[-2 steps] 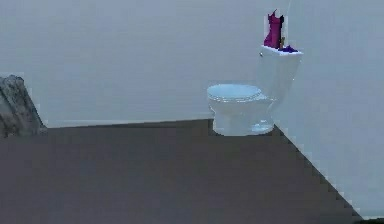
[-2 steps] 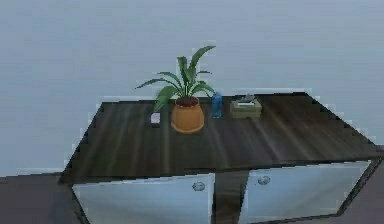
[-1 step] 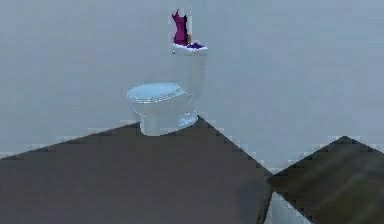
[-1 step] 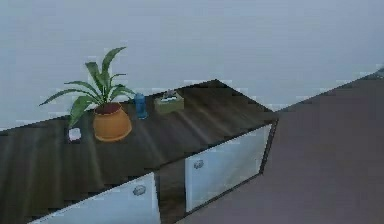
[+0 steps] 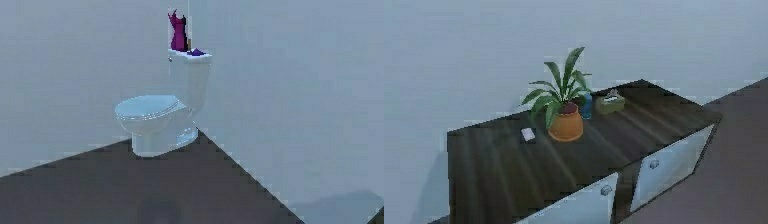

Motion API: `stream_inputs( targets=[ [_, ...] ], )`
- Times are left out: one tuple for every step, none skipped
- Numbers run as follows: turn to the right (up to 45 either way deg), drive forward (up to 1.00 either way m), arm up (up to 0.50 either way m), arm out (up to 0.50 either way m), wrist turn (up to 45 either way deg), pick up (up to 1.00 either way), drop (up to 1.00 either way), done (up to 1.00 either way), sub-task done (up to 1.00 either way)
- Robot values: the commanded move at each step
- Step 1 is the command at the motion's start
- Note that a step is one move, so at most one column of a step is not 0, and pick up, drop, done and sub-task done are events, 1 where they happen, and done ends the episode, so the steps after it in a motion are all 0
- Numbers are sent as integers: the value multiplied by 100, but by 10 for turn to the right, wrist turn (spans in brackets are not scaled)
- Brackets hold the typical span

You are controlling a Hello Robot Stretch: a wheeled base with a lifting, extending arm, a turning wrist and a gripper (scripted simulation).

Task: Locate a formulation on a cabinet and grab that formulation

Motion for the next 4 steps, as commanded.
stream_inputs(
  targets=[
    [-120,0,0,0,0,0,0,0,0],
    [450,0,0,0,0,0,0,0,0],
    [270,0,0,0,0,0,0,0,0],
    [0,20,0,0,0,0,0,0,0]
  ],
)
